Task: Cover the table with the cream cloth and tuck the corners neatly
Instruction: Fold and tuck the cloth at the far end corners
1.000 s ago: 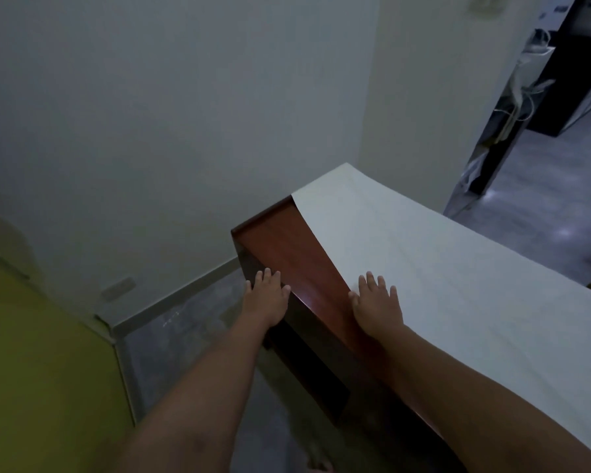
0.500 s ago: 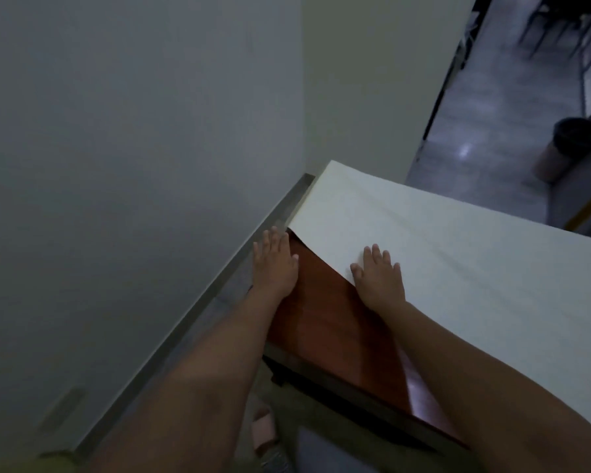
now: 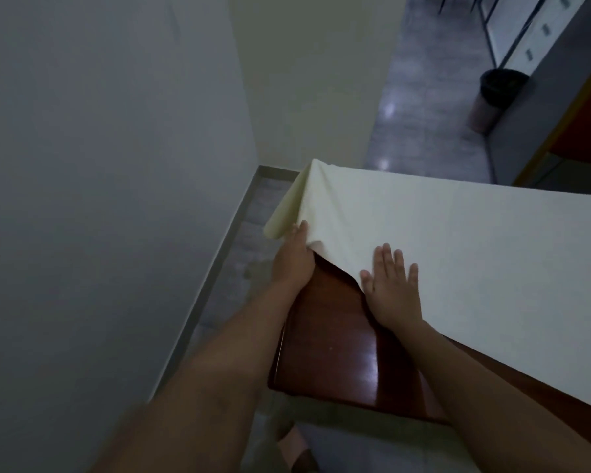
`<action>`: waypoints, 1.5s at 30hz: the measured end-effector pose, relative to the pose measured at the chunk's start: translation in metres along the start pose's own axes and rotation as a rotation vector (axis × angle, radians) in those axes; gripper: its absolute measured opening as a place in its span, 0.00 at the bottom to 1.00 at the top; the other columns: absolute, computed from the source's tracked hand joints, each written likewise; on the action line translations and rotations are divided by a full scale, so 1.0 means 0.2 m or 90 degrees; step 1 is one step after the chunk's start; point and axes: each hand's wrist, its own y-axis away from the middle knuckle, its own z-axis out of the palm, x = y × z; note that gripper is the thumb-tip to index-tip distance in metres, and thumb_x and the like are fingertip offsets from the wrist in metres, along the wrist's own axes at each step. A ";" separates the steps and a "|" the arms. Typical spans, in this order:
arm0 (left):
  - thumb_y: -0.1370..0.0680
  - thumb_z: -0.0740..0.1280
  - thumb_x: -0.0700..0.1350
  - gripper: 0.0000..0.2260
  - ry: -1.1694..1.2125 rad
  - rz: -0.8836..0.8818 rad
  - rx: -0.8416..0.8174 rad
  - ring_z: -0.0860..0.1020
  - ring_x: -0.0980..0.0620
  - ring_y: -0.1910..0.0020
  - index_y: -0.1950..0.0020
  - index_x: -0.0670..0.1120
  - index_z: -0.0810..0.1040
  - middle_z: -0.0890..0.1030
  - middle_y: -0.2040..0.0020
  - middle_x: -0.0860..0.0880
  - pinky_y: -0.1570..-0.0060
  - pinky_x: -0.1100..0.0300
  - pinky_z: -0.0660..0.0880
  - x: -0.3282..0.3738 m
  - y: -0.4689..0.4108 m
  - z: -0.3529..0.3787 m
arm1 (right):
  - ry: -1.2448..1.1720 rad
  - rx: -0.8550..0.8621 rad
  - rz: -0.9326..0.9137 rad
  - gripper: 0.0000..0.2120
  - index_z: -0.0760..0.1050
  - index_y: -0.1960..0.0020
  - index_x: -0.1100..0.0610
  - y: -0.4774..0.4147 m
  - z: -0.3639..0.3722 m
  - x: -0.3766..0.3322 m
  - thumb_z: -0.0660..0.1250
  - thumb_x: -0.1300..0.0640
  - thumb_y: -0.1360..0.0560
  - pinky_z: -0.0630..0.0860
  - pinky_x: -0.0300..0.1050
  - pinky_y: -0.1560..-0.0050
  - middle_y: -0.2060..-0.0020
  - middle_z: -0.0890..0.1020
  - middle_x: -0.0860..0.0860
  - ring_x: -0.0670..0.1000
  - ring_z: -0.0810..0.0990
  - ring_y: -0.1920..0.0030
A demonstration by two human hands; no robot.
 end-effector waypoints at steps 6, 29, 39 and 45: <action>0.19 0.54 0.38 0.21 -0.027 0.036 0.067 0.76 0.42 0.40 0.26 0.50 0.66 0.76 0.35 0.42 0.43 0.56 0.71 -0.12 0.26 -0.03 | 0.013 0.001 -0.010 0.33 0.43 0.23 0.56 0.22 0.05 0.01 0.32 0.41 0.23 0.39 0.58 0.26 0.23 0.45 0.52 0.52 0.41 0.23; 0.17 0.54 0.48 0.20 -0.335 -0.109 -0.218 0.72 0.43 0.33 0.27 0.42 0.64 0.69 0.29 0.42 0.55 0.72 0.74 -0.20 1.75 0.20 | -0.124 0.095 -0.027 0.31 0.63 0.26 0.56 1.27 0.16 0.10 0.38 0.45 0.22 0.44 0.53 0.25 0.28 0.67 0.51 0.49 0.60 0.26; 0.20 0.58 0.44 0.13 -0.106 -0.135 0.147 0.76 0.43 0.55 0.49 0.38 0.79 0.80 0.48 0.37 0.56 0.55 0.71 0.00 1.07 -0.18 | -0.088 0.089 0.072 0.26 0.55 0.24 0.60 1.13 0.06 0.25 0.44 0.49 0.19 0.44 0.54 0.25 0.24 0.56 0.55 0.54 0.52 0.24; 0.18 0.55 0.41 0.19 -0.053 -0.139 0.118 0.73 0.40 0.36 0.26 0.44 0.64 0.73 0.32 0.39 0.41 0.53 0.70 -0.07 0.97 0.03 | 0.006 -0.005 0.032 0.29 0.42 0.23 0.59 1.17 0.10 0.31 0.43 0.45 0.18 0.41 0.52 0.25 0.23 0.45 0.54 0.54 0.42 0.23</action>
